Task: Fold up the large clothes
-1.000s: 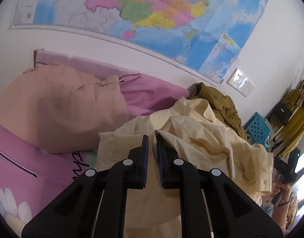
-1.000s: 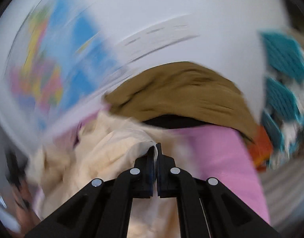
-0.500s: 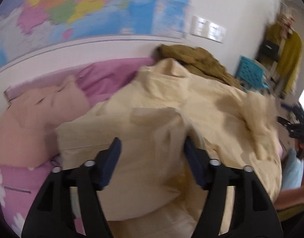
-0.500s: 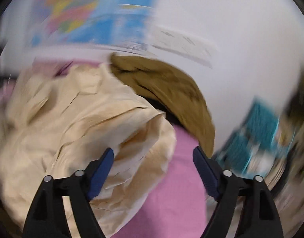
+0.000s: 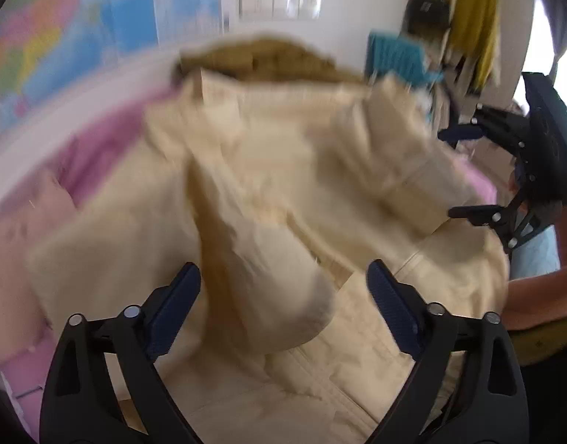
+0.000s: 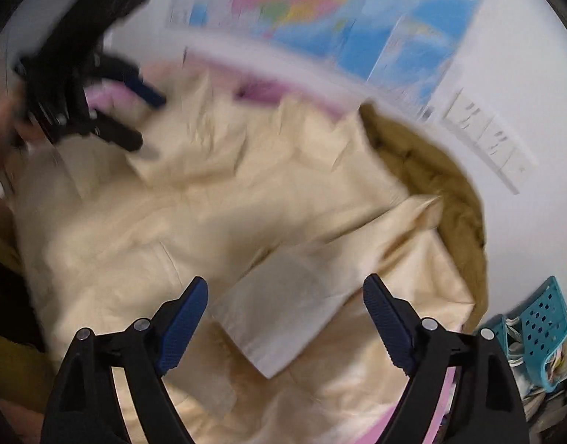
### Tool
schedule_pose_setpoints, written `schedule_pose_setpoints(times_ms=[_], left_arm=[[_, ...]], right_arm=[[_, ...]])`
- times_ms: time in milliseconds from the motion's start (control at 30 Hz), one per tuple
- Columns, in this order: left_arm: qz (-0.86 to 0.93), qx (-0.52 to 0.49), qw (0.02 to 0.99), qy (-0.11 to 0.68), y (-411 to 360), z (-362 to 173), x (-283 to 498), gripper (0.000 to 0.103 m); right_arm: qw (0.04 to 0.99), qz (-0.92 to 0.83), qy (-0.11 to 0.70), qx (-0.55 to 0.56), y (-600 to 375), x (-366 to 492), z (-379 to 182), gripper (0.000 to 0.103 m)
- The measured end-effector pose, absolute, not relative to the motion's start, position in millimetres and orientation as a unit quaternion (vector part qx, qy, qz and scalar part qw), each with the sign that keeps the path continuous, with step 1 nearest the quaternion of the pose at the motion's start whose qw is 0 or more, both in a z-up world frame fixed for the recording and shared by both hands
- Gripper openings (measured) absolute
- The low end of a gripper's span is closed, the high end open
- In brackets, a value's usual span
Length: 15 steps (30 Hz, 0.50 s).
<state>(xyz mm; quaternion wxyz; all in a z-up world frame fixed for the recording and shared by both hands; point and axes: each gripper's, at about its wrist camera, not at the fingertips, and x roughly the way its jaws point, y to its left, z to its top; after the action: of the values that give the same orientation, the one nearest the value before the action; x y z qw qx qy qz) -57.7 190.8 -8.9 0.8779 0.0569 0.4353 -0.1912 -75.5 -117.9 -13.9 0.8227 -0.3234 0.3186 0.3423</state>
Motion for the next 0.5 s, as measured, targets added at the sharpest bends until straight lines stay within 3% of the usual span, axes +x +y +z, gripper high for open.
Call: schedule_pose_setpoints(times_ms=[33,67,100,133,200,300,400,467,500], left_arm=[[-0.186,0.048,0.866,0.461,189,-21,-48,0.068],[-0.180,0.042,0.859,0.477,190,-30,-42,0.047],[-0.168,0.038,0.857,0.485,192,-36,-37,0.018],[-0.161,0.030,0.859,0.485,197,-36,-36,0.011],[-0.173,-0.030,0.869,0.463,222,-21,-37,0.007],[-0.170,-0.114,0.893,0.400,273,16,-50,0.006],[-0.158,-0.172,0.910,0.342,319,50,-64,0.006],[-0.135,-0.183,0.921,0.317,339,66,-75,0.007],[-0.122,-0.187,0.924,0.310,349,71,-80,0.007]], right_arm=[[0.815,0.337,0.339,-0.329,-111,-68,-23,0.069],[0.804,0.337,0.375,-0.317,-108,-54,-34,0.053],[0.802,0.339,0.396,-0.293,-108,-45,-36,0.026],[0.800,0.353,0.419,-0.247,-112,-35,-35,0.013],[0.803,0.389,0.438,-0.111,-129,-14,-10,0.011],[0.800,0.433,0.406,0.081,-148,7,34,0.010],[0.773,0.473,0.374,0.196,-132,20,55,0.011],[0.759,0.484,0.380,0.213,-103,24,53,0.029],[0.746,0.497,0.392,0.208,-79,26,46,0.052]])
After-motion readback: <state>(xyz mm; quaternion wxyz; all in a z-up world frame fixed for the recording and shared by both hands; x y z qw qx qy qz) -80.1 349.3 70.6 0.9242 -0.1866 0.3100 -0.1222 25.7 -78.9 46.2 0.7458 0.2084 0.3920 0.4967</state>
